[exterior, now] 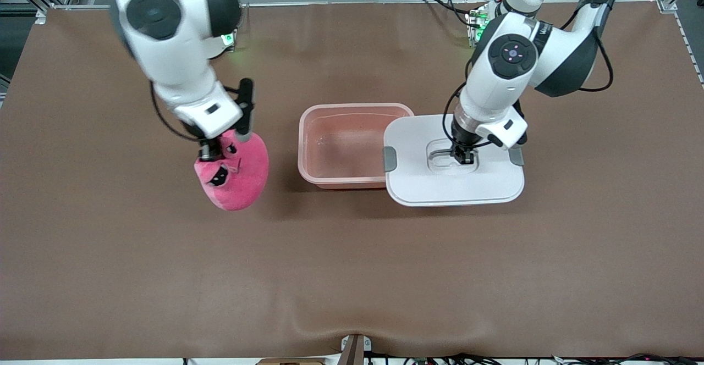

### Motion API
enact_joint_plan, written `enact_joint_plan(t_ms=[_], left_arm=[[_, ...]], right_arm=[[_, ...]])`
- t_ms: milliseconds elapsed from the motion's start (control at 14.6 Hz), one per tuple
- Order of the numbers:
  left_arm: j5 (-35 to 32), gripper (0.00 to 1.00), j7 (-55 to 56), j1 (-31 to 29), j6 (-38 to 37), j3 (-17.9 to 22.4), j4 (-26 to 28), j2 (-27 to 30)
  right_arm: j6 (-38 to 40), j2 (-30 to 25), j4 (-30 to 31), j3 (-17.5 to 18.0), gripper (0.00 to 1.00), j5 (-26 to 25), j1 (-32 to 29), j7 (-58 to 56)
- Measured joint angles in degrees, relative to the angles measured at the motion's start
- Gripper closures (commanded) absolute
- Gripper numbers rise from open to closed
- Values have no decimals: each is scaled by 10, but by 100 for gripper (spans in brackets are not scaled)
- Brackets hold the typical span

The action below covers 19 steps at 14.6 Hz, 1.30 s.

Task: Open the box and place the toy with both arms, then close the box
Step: 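Carry the pink plush with the right gripper over the open box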

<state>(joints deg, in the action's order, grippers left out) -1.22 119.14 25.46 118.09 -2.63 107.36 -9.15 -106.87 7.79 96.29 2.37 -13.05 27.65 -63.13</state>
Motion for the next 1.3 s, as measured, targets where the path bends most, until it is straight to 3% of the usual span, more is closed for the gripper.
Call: enact_joint_plan(t_ms=[478, 957, 1299], left_arm=[[0, 100, -95, -64, 0, 0, 40, 37], [0, 100, -186, -123, 1, 0, 75, 62], [13, 100, -234, -160, 6, 0, 75, 66]], right_arm=[[72, 13, -12, 0, 100, -99, 125, 1], [153, 86, -82, 0, 100, -119, 195, 61], [176, 119, -97, 0, 100, -121, 223, 119]])
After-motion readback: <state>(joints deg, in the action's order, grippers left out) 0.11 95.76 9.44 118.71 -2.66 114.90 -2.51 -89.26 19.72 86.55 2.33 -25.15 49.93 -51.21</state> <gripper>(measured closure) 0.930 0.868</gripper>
